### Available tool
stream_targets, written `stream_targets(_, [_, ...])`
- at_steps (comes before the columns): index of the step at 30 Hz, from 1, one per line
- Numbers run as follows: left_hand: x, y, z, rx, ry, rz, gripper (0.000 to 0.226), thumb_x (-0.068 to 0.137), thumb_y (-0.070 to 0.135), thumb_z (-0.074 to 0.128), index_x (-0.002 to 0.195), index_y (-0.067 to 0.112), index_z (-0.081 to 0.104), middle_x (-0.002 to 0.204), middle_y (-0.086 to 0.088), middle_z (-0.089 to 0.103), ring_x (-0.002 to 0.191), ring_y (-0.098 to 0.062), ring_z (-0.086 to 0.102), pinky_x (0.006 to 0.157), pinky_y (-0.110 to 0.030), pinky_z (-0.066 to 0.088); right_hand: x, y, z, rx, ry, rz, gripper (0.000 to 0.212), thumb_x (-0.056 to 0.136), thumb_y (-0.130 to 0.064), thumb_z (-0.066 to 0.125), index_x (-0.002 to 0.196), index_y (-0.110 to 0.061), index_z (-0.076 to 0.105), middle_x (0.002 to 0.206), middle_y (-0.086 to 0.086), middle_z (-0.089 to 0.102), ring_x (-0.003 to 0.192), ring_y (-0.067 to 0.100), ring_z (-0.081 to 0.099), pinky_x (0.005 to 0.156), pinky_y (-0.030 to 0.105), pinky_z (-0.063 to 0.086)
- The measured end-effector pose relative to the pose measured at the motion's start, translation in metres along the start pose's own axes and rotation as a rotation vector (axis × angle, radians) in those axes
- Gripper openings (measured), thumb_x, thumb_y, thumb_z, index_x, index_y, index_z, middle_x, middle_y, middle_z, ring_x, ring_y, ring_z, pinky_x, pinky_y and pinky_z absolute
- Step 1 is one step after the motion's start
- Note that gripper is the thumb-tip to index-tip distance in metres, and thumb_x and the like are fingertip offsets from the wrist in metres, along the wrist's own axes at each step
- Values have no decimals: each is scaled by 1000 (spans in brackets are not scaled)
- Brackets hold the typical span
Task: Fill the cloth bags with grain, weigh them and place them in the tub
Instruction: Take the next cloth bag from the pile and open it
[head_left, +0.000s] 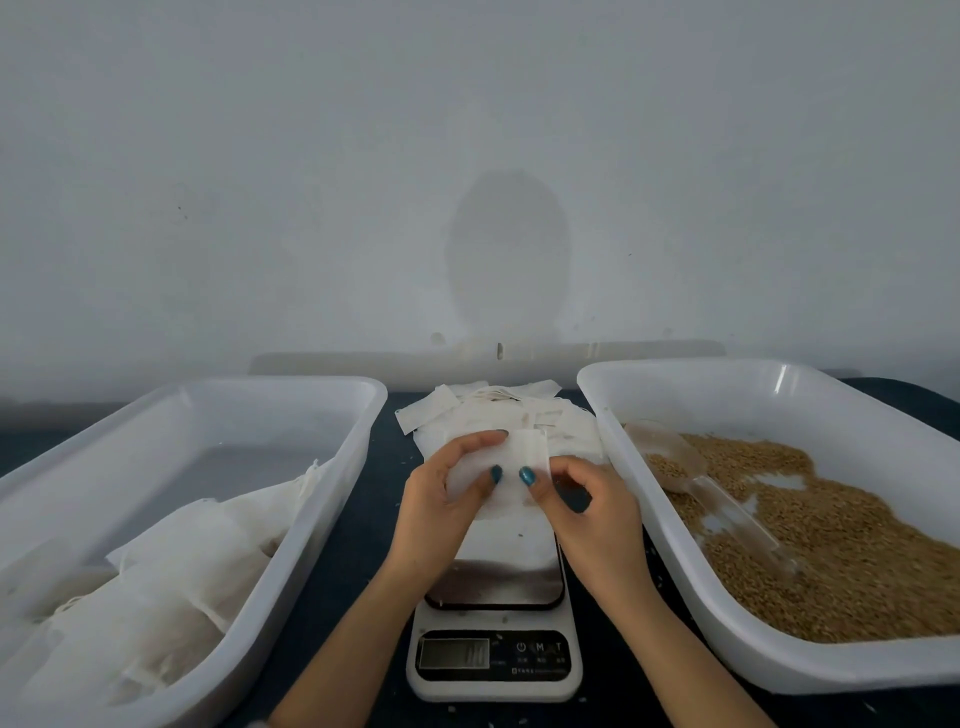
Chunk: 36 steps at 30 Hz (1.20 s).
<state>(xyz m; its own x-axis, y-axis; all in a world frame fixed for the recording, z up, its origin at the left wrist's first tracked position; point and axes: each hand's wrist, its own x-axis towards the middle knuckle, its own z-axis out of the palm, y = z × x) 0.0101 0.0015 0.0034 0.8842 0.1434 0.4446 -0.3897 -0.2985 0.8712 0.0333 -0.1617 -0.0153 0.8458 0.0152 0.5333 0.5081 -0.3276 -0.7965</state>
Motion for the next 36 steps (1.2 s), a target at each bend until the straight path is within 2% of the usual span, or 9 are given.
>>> stream_targets(4, [1,-4,-1,31,53,12,32,95,8,62,111,35,69,93,19,69,56,-2,42,55,-9,37,0,-4,0,64,13,69,22,90,-46,62,92,-25,69,84,-12,72,84,5,67,79,38,57])
stream_targets(12, [3,-5,-6,-194,108,-236,22,96,5,59,103,22,71,92,8,71,79,-8,62,69,-25,51,-1,-6,1,69,-137,4,42,75,-43,77,112,-22,70,116,-5,61,108,-2,57,91,12,48])
stream_targets(15, [3,-2,-7,-280,108,-336,23,97,0,55,103,17,69,104,-5,72,90,-17,66,72,-29,56,-3,-5,1,37,-203,-47,37,78,-32,81,114,-26,71,122,-8,55,116,-1,53,98,18,48])
stream_targets(21, [4,3,-9,-405,22,-461,21,99,1,51,110,7,68,107,-9,70,88,-16,68,65,-23,57,-4,-10,1,-38,-156,-141,35,82,-39,68,111,-19,74,116,-3,58,107,0,58,92,18,51])
stream_targets(26, [5,0,-7,-197,4,-428,17,101,17,53,107,18,69,91,-3,66,60,-5,56,55,-17,48,-2,-5,0,-111,-81,-173,22,85,-32,69,97,-14,76,107,-2,59,99,2,57,83,7,46])
stream_targets(29, [4,-3,-9,99,-25,-156,44,92,59,44,120,30,62,125,5,55,103,2,56,81,-13,50,-2,-3,0,-179,-87,-179,17,87,-32,68,97,-19,75,107,-5,59,99,9,58,83,24,53])
stream_targets(31, [3,-3,-13,144,-160,47,64,84,76,40,132,34,51,146,7,39,135,2,34,107,-19,38,-2,-6,-1,-194,-73,-201,23,88,-38,63,96,-20,74,106,-8,57,99,12,59,81,33,56])
stream_targets(34, [2,-3,-15,230,-372,140,89,74,84,51,147,36,32,153,20,30,144,0,21,115,-16,23,-2,-5,-2,-181,-99,-256,8,91,-27,67,95,-22,72,106,-19,51,107,6,56,84,37,55])
stream_targets(36, [3,-6,-14,325,-437,119,94,73,70,68,150,39,24,150,27,27,143,2,18,116,-21,24,-3,-5,-2,-191,-131,-282,7,91,-20,68,97,-22,71,110,-18,51,113,4,53,88,39,54])
